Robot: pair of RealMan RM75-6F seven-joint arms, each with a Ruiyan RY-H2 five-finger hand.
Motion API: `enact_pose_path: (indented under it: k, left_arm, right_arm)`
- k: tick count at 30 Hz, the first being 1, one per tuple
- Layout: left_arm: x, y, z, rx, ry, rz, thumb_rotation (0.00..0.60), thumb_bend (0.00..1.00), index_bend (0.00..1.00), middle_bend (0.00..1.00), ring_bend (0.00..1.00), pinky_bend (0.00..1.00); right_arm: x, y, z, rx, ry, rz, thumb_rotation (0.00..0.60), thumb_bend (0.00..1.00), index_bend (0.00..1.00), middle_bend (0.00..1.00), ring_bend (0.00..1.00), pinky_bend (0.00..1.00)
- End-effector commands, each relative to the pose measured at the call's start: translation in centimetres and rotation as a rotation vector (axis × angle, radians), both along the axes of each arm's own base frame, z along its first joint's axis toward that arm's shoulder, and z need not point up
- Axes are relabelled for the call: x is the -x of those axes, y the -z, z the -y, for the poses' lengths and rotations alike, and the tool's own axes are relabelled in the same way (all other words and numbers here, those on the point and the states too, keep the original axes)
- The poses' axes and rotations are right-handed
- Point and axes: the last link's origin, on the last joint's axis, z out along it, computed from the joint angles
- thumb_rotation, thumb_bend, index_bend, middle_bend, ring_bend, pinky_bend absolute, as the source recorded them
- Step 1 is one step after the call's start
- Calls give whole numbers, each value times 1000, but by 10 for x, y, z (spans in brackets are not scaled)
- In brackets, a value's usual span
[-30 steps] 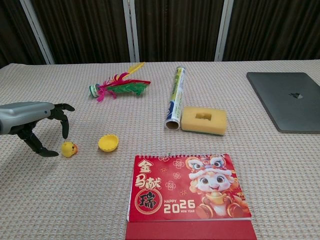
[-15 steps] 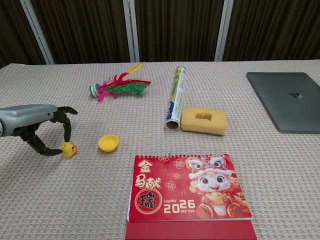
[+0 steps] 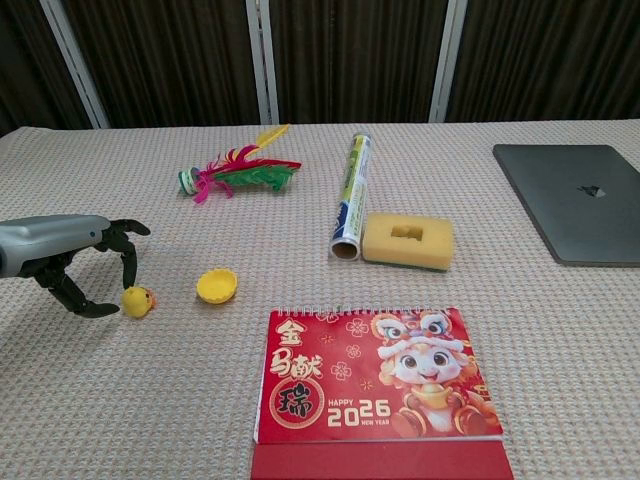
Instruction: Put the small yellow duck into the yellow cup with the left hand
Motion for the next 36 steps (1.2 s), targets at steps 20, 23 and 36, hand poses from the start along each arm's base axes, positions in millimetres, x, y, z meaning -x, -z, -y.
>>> enact_pose_path:
  k: [20, 23, 36]
  left_arm:
    - [-12, 5, -2, 4, 20, 16, 600, 302, 427, 0, 51, 139]
    - [-12, 5, -2, 7, 20, 10, 600, 303, 437, 0, 52, 138]
    - [-9, 2, -4, -7, 16, -15, 600, 344, 524, 0, 55, 140]
  right_arm:
    - [0, -1, 0, 0, 2, 6, 600, 0, 418, 133, 0, 0]
    - [0, -1, 0, -1, 2, 6, 600, 0, 418, 133, 0, 0]
    - [0, 0, 0, -1, 3, 8, 600, 0, 419, 133, 0, 0]
